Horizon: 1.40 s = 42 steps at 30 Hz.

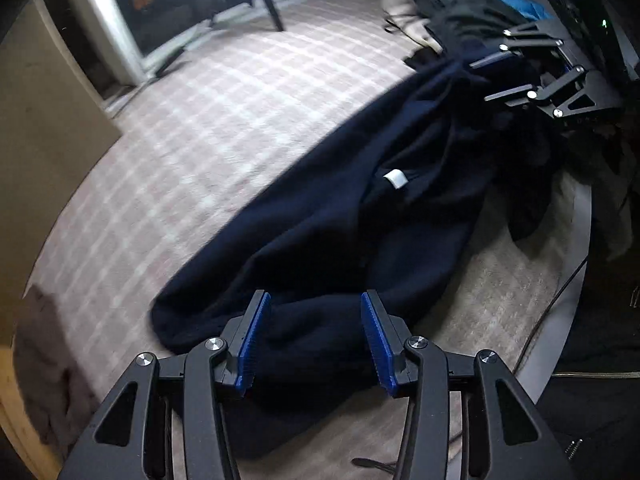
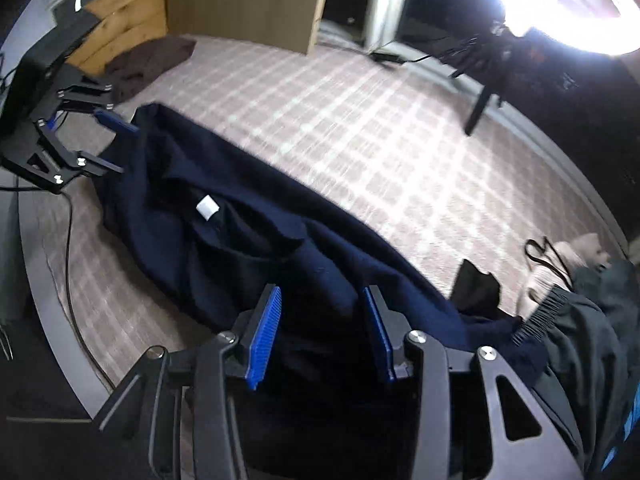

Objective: Fold clothes

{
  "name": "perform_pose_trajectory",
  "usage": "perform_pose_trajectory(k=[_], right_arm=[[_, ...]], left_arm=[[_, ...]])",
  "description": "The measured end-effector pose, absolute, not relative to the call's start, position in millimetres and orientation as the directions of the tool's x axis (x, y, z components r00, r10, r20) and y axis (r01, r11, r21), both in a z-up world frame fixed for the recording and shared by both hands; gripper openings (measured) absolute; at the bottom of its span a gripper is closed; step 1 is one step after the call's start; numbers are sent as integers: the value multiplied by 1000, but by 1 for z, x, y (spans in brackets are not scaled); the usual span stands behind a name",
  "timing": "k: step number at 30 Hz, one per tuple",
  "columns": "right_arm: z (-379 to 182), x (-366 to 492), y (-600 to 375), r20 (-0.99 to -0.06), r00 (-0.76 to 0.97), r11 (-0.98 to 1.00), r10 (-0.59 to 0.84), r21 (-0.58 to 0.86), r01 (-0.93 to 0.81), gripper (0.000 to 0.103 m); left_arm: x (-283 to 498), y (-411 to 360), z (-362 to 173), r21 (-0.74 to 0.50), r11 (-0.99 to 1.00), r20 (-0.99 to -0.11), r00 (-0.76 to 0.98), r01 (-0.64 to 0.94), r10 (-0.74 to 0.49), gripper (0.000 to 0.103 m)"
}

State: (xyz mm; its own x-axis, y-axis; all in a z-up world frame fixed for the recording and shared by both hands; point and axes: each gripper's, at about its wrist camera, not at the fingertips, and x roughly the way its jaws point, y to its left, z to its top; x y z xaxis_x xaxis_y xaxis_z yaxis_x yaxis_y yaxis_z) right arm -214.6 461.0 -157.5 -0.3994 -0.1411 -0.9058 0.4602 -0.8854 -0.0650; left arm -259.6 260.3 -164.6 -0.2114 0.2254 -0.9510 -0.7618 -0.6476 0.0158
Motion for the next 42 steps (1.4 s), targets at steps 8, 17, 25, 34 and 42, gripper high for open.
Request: perform_pose_trajectory(k=[8,17,25,34,42], right_arm=[[-167,-227,463,-919,-361,-866,-160,-45,499,4],[-102,-260,479,-835,-494,-889,-244,-10,457,4],[-123,-319,512,-865,-501,-985,-41,-49,166,35],[-162,-193,517,-909,-369,-978,-195,206,11,50],[-193,-197,479,-949,-291,-992,-123,117,37,52]], left_arm=[[-283,283,-195,-40,-616,-961,-139,-786,240,8],[-332,243,-106,-56,-730,-884,-307,-681,354,6],[-379,194,-114,67,-865,-900,-404,-497,163,40],[-311,166,-181,-96,-863,-968,-157,-496,198,50],[-327,187,-202,-146,-882,-959,-153,-448,237,19]])
